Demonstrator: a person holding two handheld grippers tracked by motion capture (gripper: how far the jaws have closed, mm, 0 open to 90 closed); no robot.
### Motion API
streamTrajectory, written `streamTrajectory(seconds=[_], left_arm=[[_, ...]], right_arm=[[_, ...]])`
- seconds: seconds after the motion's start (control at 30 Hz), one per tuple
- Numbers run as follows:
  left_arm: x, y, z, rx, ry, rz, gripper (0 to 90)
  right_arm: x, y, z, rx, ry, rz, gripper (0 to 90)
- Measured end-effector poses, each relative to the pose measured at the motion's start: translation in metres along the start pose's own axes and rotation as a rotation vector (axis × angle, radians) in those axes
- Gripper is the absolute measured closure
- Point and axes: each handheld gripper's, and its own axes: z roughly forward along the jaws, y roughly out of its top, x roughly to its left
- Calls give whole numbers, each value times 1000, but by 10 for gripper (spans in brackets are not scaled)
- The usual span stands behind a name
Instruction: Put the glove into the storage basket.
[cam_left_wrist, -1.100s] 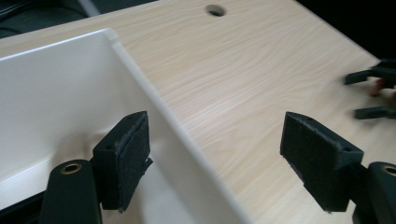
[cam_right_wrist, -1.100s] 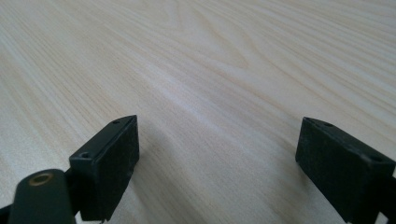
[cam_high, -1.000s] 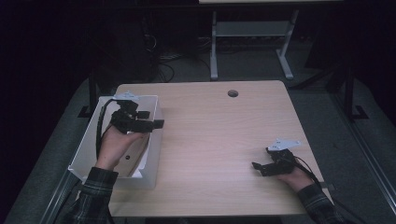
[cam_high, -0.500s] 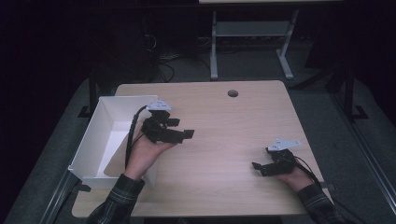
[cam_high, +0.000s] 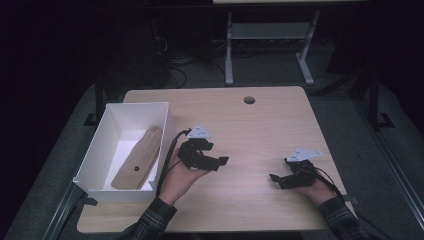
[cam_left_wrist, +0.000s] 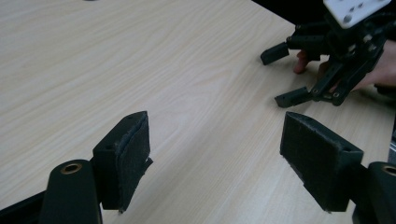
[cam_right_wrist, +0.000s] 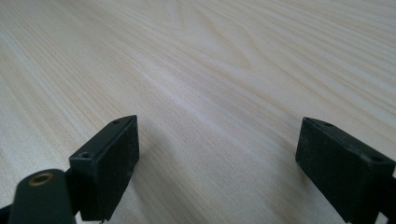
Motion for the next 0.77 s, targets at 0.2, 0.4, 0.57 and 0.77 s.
streamTrajectory(seconds=[0.2,0.4,0.57,0.77], left_arm=[[4,-21,20,29,-6,2,236],[8,-38,37,68,12,13,236],[10,-47,45,94,26,25,236],[13,-55,49,109,28,36,233]], right_arm=[[0,0,0,2,1,-1,128],[1,0,0,0,2,5,128],[1,0,0,0,2,5,128],[1,0,0,2,4,1,128]])
